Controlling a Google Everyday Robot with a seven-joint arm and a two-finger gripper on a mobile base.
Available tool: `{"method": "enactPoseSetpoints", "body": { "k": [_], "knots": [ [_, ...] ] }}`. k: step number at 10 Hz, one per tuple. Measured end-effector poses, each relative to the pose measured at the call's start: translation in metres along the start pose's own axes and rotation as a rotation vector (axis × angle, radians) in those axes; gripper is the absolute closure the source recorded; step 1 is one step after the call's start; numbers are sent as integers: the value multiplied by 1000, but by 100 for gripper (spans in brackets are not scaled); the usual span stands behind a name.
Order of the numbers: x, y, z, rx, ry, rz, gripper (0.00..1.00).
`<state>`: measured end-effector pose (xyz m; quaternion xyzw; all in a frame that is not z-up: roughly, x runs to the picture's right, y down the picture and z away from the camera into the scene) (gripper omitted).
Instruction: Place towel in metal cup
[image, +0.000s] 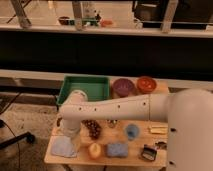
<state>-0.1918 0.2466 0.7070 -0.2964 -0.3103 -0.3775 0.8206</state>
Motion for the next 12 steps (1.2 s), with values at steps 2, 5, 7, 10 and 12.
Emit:
{"method": "enactPoseSetpoints", "body": {
  "k": [2,5,7,10,12],
  "knots": [
    [-6,-4,11,6,-23,-19,20],
    [-6,-8,20,42,-59,-31,20],
    [-2,-11,27,57,-78,-35,20],
    [9,-11,39,56,-85,-33,20],
    [15,-10,50,34,-83,-36,20]
  ]
}}
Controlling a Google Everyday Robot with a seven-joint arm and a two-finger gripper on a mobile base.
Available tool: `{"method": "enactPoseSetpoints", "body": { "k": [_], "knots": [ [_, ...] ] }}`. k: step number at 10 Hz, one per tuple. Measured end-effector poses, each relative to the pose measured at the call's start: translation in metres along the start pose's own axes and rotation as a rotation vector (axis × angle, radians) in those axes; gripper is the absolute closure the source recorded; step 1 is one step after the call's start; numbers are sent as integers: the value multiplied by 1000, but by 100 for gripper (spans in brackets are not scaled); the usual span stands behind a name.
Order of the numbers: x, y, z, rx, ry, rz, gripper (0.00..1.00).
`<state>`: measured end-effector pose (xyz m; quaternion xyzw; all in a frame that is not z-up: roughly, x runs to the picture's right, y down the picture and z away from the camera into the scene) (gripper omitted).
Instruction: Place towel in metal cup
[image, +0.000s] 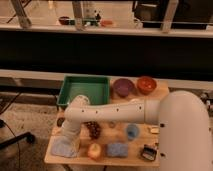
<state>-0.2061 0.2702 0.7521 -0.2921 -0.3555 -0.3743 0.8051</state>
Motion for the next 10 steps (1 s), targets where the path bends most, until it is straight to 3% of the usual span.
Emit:
{"method": "enactPoseSetpoints", "body": {
  "k": [3,10],
  "knots": [
    [4,3,14,-26,-7,-1,20],
    [3,3,26,-40,-19,-9,20]
  ]
}}
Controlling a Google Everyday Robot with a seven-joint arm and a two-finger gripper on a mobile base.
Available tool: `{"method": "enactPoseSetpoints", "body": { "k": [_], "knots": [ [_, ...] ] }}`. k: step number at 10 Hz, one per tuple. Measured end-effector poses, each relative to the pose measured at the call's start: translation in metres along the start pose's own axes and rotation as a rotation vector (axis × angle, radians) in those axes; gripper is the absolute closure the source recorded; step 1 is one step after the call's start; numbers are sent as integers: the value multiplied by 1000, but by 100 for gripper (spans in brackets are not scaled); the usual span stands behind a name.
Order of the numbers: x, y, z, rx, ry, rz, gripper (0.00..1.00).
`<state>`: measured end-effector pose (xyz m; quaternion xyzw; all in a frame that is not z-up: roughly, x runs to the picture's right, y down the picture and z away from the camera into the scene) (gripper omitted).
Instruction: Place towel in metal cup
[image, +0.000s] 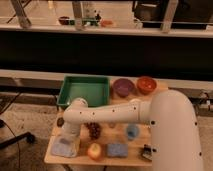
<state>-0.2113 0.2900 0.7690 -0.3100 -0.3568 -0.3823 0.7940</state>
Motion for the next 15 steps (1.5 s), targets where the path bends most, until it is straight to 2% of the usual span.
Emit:
{"method": "enactPoseSetpoints", "body": {
  "k": [6,8,9,13,15],
  "knots": [
    [6,8,4,3,3,22,21],
    [5,10,5,3,0,26,35],
    [6,11,4,6,2,28,47],
    [8,11,1,7,10,18,84],
    [8,12,0,3,7,22,88]
  ]
}}
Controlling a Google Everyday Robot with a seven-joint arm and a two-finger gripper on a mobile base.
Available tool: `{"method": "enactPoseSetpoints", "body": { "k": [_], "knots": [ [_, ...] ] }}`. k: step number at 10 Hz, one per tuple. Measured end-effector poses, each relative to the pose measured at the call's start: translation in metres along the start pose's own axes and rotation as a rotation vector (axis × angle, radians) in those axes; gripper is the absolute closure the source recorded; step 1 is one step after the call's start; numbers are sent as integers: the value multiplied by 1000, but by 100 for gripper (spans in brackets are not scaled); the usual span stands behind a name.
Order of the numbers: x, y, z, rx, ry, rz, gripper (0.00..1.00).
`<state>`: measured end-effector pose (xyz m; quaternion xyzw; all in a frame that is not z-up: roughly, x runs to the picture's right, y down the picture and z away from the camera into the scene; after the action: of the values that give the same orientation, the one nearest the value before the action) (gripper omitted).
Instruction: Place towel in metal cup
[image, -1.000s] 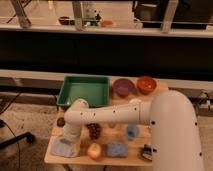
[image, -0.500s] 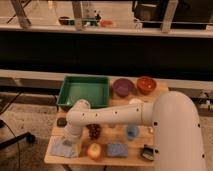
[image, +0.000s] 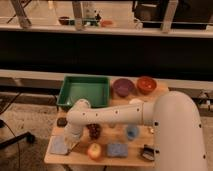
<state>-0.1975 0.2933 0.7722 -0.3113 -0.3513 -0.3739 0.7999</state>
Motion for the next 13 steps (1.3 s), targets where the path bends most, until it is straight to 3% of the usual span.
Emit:
{"method": "enactPoseSetpoints", "body": {
  "k": [3,5,8,10,11,13],
  "knots": [
    [-7,-6,-1,20,-18,-13,88],
    [-13,-11,-24,51,-17,-14,88],
    [-27,-18,-80,115,-2,-21,88],
    [-30,-20,-103,142,13,-20,88],
    [-15,-10,-142,192,58,9,88],
    [2,0,-169,226,104,42,88]
  ]
}}
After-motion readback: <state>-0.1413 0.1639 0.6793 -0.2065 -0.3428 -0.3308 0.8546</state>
